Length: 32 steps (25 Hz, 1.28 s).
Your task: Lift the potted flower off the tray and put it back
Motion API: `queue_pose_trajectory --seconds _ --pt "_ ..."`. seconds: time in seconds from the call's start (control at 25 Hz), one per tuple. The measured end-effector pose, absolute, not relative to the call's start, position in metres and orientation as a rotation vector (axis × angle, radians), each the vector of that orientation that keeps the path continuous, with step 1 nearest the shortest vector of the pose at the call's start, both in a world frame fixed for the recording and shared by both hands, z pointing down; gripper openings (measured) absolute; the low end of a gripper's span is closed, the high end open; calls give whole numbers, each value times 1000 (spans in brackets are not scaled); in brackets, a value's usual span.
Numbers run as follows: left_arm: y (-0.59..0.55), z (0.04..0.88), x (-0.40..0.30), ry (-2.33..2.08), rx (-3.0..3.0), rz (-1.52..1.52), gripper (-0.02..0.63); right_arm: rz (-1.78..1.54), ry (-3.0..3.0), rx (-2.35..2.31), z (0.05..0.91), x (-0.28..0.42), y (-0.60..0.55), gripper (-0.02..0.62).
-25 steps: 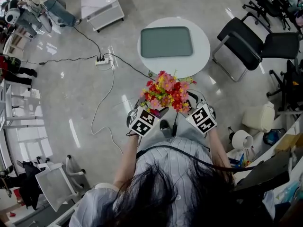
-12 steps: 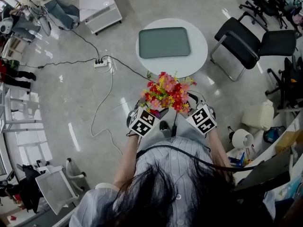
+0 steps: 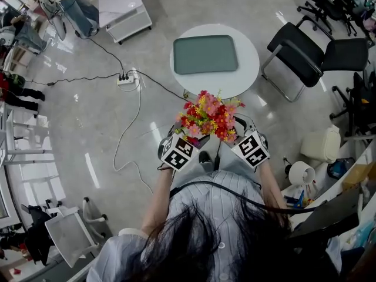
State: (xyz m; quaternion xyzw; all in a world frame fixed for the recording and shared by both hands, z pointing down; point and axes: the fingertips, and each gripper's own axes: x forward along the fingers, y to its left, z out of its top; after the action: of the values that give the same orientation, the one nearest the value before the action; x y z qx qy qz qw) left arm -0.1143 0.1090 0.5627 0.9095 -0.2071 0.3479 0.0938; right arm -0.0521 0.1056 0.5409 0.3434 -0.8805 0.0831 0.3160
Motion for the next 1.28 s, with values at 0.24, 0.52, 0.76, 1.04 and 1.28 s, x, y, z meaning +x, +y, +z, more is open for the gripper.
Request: queue_pose_trajectory --seconds 0.24,0.52,0.76,1.04,1.28 --pt "102 565 -116 -617 2686 1039 330 240 -2325 898 543 -55 99 311" --pt "86 568 -107 -613 2666 1038 331 259 -2322 883 546 -46 81 311" --pt "63 563 -98 -622 2657 1037 330 288 -2335 869 545 -37 59 311" --pt "33 562 -85 -641 2638 1032 330 273 -2339 839 542 -23 27 311" --pt "9 565 -68 -695 2597 1018 330 250 -2346 776 544 -7 -1 311"
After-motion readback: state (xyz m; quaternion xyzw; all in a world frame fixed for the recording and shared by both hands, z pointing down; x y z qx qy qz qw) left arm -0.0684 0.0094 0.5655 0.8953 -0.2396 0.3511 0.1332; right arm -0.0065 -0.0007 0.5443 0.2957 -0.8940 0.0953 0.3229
